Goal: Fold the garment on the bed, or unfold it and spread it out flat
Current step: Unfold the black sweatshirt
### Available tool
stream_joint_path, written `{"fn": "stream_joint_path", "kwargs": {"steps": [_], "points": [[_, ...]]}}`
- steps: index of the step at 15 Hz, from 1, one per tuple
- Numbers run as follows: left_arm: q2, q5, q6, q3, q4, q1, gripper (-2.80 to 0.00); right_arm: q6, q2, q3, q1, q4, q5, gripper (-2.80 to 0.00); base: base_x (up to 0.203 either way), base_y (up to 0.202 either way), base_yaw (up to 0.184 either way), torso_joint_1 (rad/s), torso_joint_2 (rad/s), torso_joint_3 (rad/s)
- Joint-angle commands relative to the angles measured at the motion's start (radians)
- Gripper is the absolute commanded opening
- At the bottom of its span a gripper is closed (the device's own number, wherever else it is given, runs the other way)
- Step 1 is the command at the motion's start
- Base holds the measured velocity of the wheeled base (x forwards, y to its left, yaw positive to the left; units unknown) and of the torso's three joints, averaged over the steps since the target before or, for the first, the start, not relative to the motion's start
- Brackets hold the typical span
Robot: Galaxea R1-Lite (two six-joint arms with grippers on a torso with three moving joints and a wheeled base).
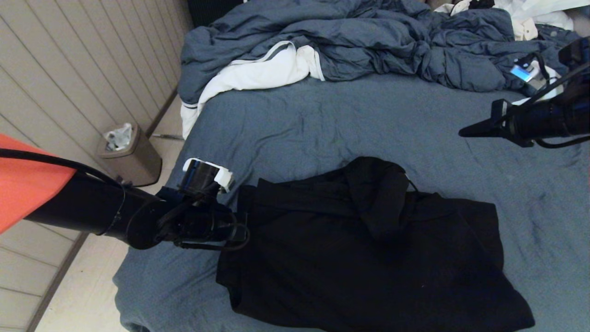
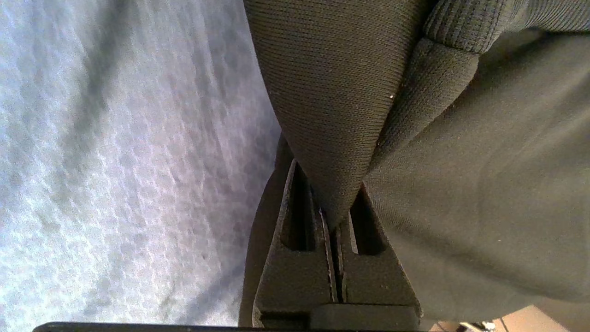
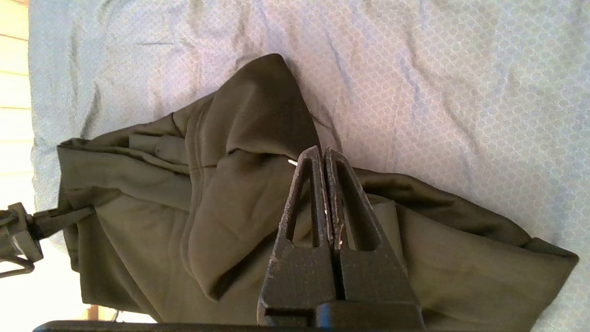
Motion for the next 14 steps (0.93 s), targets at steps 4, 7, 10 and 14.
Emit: {"fn": "stream_joint_path", "kwargs": {"steps": [4, 7, 10, 14], "points": [[-0.035, -0.01, 0.0, 0.008, -0.003, -0.001, 0.0, 0.0, 0.006, 0.0, 0.0, 0.003, 0.002, -2.8, 0.0, 0.0, 0.0, 0.0, 0.0, 0.0], [-0.121, -0.005, 0.003, 0.058, -0.005, -0.009, 0.0, -0.006, 0.006, 0.004, 0.003, 0.003, 0.002, -2.8, 0.0, 0.0, 0.0, 0.0, 0.0, 0.0], [-0.235, -0.001, -0.003, 0.07, -0.005, 0.006, 0.0, -0.015, 0.004, 0.007, 0.004, 0.003, 0.003, -2.8, 0.0, 0.0, 0.0, 0.0, 0.0, 0.0], [-0.381, 0.008, 0.003, 0.079, 0.051, 0.021, 0.0, -0.016, 0.002, 0.009, 0.003, 0.004, 0.003, -2.8, 0.0, 0.0, 0.0, 0.0, 0.0, 0.0]]}}
